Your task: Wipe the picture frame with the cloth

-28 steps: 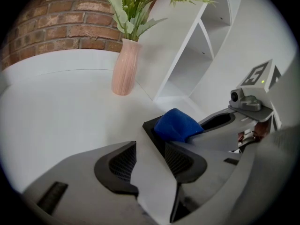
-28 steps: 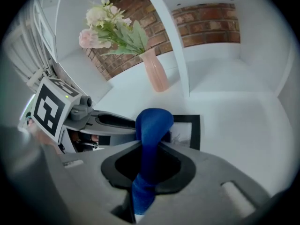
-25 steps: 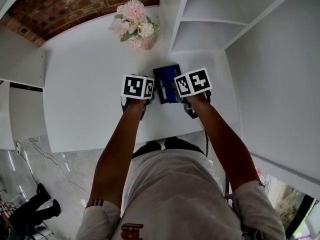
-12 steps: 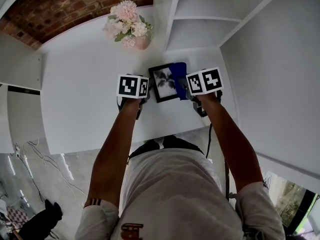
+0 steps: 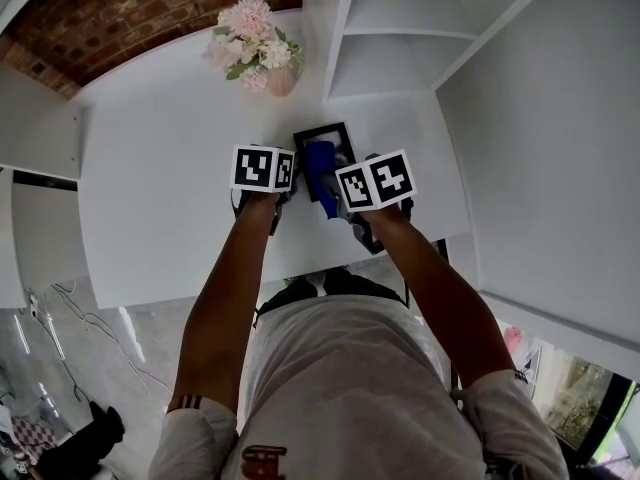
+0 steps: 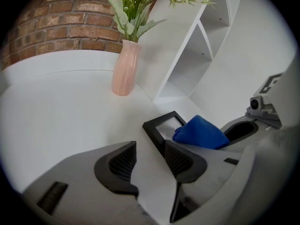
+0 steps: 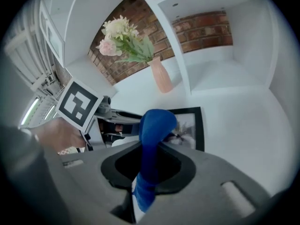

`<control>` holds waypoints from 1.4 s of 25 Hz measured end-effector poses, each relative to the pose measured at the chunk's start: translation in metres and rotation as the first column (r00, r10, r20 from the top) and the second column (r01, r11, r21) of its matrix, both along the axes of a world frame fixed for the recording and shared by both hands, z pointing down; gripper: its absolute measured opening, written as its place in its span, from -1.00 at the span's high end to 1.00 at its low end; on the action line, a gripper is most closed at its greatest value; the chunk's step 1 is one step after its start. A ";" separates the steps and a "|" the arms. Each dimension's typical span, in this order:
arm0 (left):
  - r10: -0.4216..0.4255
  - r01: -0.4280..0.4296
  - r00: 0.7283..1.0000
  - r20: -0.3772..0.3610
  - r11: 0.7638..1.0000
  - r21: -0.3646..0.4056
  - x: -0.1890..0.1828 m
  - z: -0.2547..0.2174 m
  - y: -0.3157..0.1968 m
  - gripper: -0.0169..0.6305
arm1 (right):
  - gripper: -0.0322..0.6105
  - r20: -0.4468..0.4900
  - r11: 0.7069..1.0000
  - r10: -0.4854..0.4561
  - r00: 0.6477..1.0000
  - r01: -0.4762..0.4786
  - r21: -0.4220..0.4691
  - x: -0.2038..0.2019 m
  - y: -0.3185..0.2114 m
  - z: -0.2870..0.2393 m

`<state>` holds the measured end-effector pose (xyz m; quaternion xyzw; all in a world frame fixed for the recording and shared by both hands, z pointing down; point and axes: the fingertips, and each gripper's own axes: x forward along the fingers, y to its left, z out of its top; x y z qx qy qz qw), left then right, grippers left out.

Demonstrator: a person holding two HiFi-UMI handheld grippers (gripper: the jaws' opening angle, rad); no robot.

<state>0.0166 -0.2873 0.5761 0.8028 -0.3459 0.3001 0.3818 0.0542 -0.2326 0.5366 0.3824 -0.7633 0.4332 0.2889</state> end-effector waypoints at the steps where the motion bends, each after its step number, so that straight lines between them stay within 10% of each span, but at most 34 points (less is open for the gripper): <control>1: 0.000 0.000 1.000 0.001 1.000 0.000 0.000 0.000 0.000 0.37 | 0.71 -0.003 1.000 -0.005 1.000 0.005 -0.006 -0.003 0.002 0.004; 25: -0.014 0.014 1.000 0.006 1.000 0.007 -0.001 0.002 -0.001 0.37 | 0.71 -0.085 0.999 0.051 0.995 -0.050 0.019 0.079 0.003 0.016; 35: -0.007 0.023 0.989 -0.144 0.994 0.109 0.015 -0.043 0.003 0.37 | 0.71 0.008 0.961 -0.021 1.000 0.018 0.275 0.064 -0.012 -0.060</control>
